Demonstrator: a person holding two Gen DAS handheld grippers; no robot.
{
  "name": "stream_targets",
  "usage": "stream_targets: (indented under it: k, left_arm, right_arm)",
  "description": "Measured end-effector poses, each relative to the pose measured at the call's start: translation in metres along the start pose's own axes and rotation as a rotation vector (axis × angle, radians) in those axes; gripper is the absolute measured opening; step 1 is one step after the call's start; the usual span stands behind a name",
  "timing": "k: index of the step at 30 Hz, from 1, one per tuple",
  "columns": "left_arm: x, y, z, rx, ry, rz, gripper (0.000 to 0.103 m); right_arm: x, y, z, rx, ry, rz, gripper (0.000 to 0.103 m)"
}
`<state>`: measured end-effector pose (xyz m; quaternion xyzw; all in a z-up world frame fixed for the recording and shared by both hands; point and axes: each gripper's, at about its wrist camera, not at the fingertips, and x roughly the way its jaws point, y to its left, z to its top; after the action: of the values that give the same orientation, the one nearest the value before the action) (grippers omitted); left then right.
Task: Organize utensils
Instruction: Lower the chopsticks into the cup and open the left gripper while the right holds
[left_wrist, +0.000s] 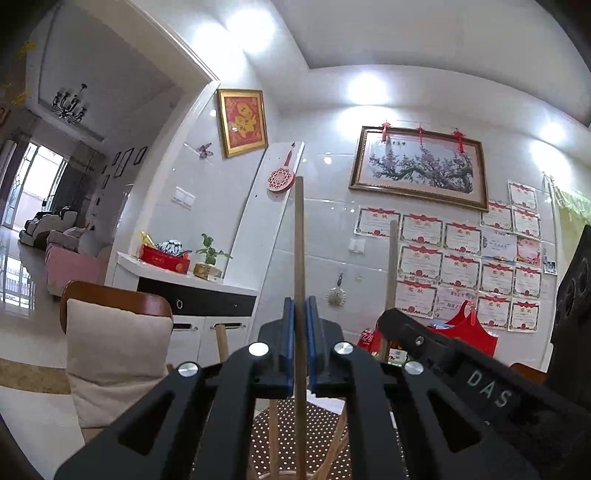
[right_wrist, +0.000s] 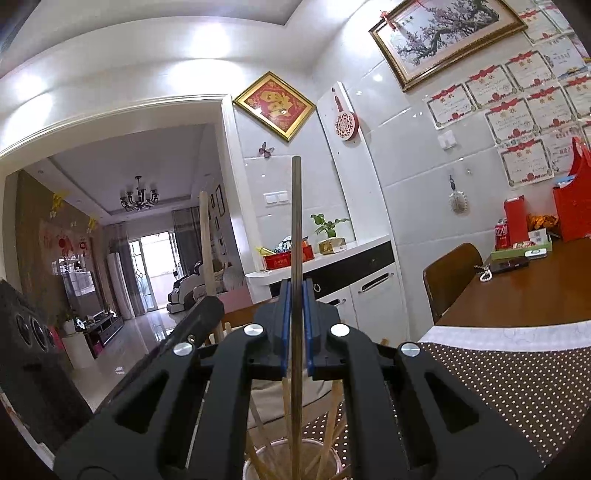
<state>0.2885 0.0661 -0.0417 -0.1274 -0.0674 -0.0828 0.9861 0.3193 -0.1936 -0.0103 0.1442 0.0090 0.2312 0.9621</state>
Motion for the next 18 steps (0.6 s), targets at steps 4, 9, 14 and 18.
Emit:
stream_targets:
  k: [4,9,14,18]
  left_arm:
    - [0.002,0.004,-0.011,-0.007,0.045,0.008,0.006]
    - [-0.003,0.004,-0.023,-0.001,0.101,0.001,0.006]
    - [-0.009,0.002,-0.03,0.016,0.155,-0.027,0.007]
    - [-0.017,0.006,-0.03,0.019,0.185,-0.041,0.009]
  right_arm:
    - [0.003,-0.003,-0.005,0.001,0.023,0.0,0.007]
    - [-0.001,-0.001,-0.008,-0.007,0.044,0.009,0.007]
    - [-0.005,0.001,-0.01,-0.028,0.067,0.016,0.007]
    - [-0.01,-0.001,-0.011,-0.026,0.081,0.007,0.007]
